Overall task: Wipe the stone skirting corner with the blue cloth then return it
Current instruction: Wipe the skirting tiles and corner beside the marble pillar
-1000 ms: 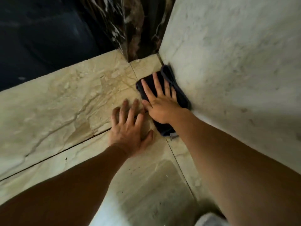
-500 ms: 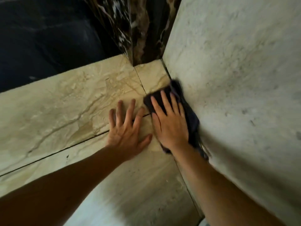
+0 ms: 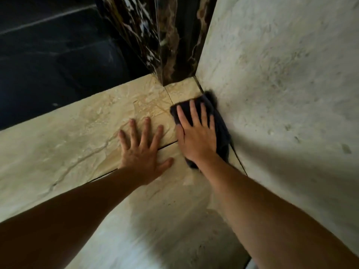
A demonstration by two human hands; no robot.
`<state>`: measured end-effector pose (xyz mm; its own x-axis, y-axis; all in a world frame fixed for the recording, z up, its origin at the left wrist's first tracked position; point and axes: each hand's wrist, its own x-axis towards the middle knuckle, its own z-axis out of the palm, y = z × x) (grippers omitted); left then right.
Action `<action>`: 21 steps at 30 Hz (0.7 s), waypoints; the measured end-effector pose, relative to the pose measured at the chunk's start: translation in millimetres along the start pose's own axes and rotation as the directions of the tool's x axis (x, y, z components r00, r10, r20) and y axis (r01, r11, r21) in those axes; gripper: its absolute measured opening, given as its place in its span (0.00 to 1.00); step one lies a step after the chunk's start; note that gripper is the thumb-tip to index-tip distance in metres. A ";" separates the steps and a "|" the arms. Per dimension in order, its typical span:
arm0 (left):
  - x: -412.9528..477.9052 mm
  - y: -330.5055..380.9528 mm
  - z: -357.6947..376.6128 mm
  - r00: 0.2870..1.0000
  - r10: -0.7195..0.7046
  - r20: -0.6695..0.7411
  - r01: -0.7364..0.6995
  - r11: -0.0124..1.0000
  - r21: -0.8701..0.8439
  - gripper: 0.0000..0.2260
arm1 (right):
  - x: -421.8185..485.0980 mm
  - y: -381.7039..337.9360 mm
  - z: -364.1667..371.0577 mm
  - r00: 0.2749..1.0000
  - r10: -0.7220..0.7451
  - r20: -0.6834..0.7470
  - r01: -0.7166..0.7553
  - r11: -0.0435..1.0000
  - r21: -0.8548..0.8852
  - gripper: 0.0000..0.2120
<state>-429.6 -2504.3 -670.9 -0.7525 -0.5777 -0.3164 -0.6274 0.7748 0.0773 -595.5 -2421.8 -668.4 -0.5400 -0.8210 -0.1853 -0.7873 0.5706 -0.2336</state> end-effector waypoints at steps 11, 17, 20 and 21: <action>-4.0 -9.0 -10.4 0.997 0.052 0.052 -0.048 0.997 -0.066 0.42 | -230.2 -28.4 54.7 0.908 0.419 -0.027 -0.420 0.907 -0.025 0.29; -0.2 -8.8 1.3 0.998 0.065 -0.026 -0.067 0.994 -0.083 0.42 | -169.8 -38.9 47.5 0.854 0.519 -0.032 -0.519 0.855 0.019 0.28; -0.7 -8.8 3.9 0.999 0.045 -0.022 -0.046 0.997 -0.069 0.42 | -75.3 -33.5 26.5 0.923 0.369 -0.109 -0.364 0.929 0.058 0.27; 1.3 -9.3 3.7 0.999 0.039 -0.013 -0.040 0.997 -0.064 0.42 | -38.1 -30.3 20.2 0.966 0.239 -0.095 -0.236 0.971 0.044 0.27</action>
<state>-424.0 -2511.3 -675.5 -0.7791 -0.5501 -0.3006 -0.6083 0.7792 0.1508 -545.0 -2407.3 -673.5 -0.7383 -0.6589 -0.1442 -0.6239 0.7484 -0.2251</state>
